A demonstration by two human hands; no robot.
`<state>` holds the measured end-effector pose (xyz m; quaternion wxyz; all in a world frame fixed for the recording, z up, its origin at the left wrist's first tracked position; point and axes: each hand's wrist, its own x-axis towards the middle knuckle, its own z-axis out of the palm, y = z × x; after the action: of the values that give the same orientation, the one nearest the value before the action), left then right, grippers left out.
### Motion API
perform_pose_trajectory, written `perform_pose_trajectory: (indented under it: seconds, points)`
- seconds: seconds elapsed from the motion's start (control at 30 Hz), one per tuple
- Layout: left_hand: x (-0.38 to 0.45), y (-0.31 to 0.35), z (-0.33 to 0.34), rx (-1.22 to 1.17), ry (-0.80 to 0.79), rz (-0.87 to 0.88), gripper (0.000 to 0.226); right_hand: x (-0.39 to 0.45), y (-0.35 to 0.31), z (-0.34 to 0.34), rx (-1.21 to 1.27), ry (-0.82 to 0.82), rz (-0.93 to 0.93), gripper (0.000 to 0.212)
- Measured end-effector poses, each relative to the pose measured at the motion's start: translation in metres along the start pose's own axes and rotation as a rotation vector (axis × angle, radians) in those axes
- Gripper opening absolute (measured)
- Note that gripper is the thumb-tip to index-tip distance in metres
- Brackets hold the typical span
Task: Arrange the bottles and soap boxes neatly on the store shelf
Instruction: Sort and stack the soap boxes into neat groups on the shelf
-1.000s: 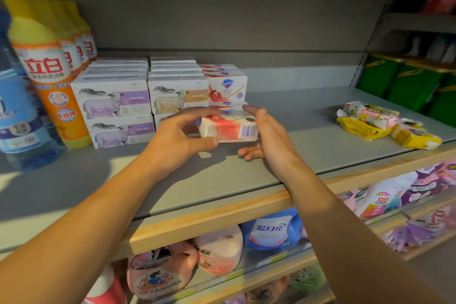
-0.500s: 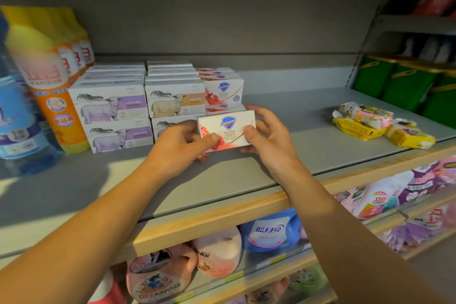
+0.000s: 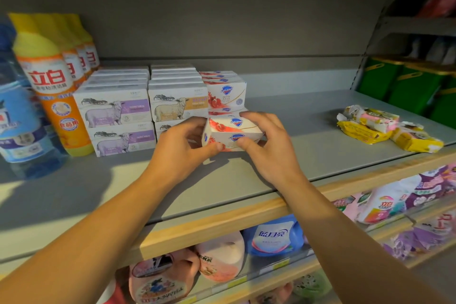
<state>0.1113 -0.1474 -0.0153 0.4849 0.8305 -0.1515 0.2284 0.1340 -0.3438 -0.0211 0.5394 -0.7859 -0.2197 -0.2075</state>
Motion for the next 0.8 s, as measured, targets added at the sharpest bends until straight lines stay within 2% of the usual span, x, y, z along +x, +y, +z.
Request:
perform_pose_trajectory:
  seconds: [0.07, 0.17, 0.33, 0.53, 0.63, 0.73, 0.8]
  points:
    - [0.001, -0.002, 0.001, 0.125, -0.013, -0.061, 0.032, 0.004, 0.000, -0.006, -0.069, 0.066, -0.018, 0.045]
    - [0.001, -0.007, 0.003, 0.293, -0.078, -0.163, 0.038, 0.022, -0.005, -0.019, -0.140, 0.177, -0.003, 0.043]
    - [-0.002, -0.008, 0.008, 0.501, -0.327, -0.053, 0.042, 0.064, -0.011, -0.024, -0.263, 0.169, -0.069, 0.044]
    - [-0.002, -0.010, 0.009, 0.541, -0.346, -0.010, 0.042, 0.101, 0.009, -0.002, -0.453, 0.013, -0.028, 0.047]
    - [-0.001, -0.011, 0.009, 0.538, -0.342, -0.010, 0.042, 0.105, 0.020, 0.007, -0.589, 0.004, -0.015, 0.050]
    - [0.000, -0.013, 0.009, 0.524, -0.349, -0.022, 0.042, 0.103, 0.029, 0.010, -0.479, 0.070, -0.004, 0.064]
    - [0.000, -0.013, 0.009, 0.510, -0.346, -0.026, 0.041, 0.101, 0.036, 0.013, -0.432, 0.082, -0.013, 0.065]
